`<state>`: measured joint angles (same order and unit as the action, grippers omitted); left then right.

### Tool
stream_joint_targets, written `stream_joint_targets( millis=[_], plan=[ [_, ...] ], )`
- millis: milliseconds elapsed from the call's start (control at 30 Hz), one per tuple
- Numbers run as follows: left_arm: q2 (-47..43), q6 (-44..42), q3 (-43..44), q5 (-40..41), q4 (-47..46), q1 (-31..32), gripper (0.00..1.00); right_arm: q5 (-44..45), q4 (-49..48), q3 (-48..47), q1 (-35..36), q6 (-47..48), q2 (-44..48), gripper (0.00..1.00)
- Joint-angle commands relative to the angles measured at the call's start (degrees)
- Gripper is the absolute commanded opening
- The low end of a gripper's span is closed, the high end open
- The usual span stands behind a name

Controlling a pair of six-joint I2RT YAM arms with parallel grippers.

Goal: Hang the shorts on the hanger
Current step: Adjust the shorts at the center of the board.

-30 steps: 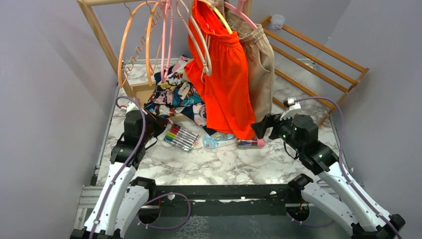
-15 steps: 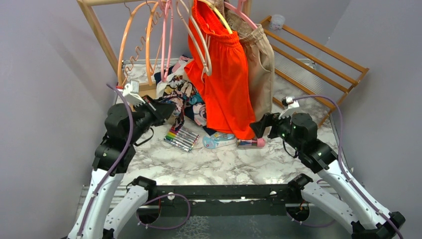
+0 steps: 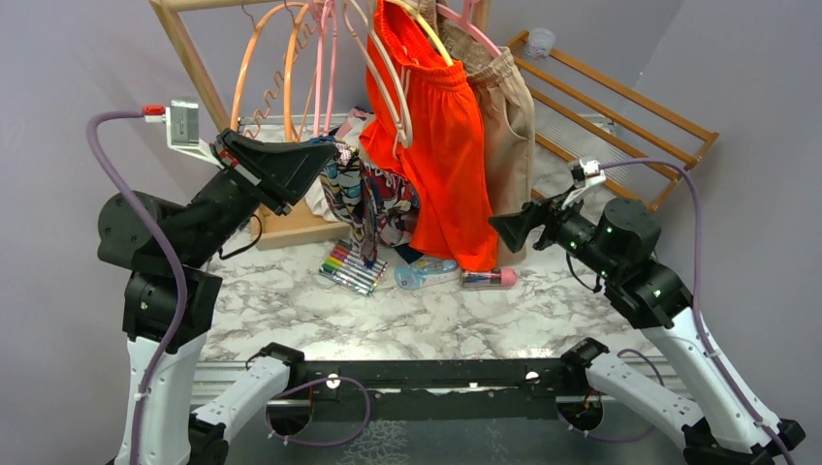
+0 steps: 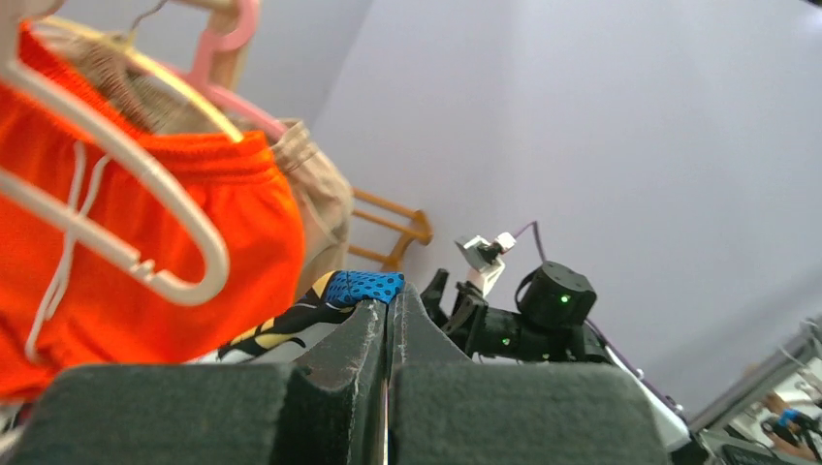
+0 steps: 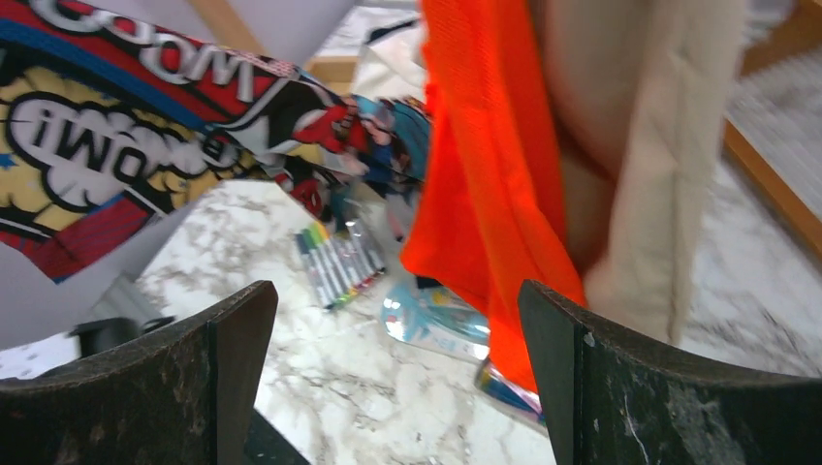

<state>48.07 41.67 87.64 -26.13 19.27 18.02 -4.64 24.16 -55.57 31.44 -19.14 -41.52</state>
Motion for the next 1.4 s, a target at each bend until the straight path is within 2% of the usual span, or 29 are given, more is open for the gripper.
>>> stream_joint_targets(
  millis=[0, 167, 300, 567, 633, 733, 800, 900, 1100, 1333, 1367],
  plan=[
    [2.6, 4.2, 4.0, -6.5, -10.5, 0.2, 0.0, -13.3, 1.3, -5.8, 0.7, 2.0, -1.5, 0.97],
    [5.4, 9.6, 5.8, -9.3, -19.6, 0.3, 0.0, -25.5, -0.8, -9.3, 2.8, 3.7, -4.7, 0.97],
    [7.6, 10.8, 8.3, -9.0, -22.4, 0.2, 0.0, -33.1, -4.0, -10.1, 4.0, 3.1, -8.0, 0.97],
    [11.5, 11.4, 5.8, -7.8, -26.1, 0.3, 0.0, -35.3, -15.7, -11.2, 7.2, 1.5, -14.4, 0.95],
    [11.9, 10.8, 4.6, -7.7, -26.0, 0.3, 0.0, -31.0, -16.1, -11.3, 11.7, 3.7, -15.3, 0.95],
    [12.1, 9.7, 3.1, -7.3, -25.4, 0.2, 0.0, -18.7, -16.0, -11.0, 20.3, 8.2, -16.1, 0.95],
    [12.2, 8.9, 2.7, -7.0, -25.0, 0.3, 0.0, -10.2, -18.4, -9.4, 25.2, 9.4, -15.9, 0.96],
    [12.6, 7.3, 2.8, -6.5, -23.6, 0.3, 0.0, -2.1, -24.4, -6.2, 29.5, 9.2, -15.7, 0.99],
    [12.8, 5.9, 1.4, -5.9, -23.0, 0.2, 0.0, 8.5, -30.9, -5.6, 34.2, 9.4, -19.6, 1.0],
    [12.4, 4.8, 1.2, -6.1, -22.2, 0.3, 0.0, 16.0, -30.5, -10.2, 34.8, 9.1, -26.3, 1.0],
    [12.3, 4.6, 1.2, -6.1, -22.0, 0.3, 0.0, 16.9, -30.4, -10.6, 34.8, 9.0, -26.9, 0.97]
  ],
)
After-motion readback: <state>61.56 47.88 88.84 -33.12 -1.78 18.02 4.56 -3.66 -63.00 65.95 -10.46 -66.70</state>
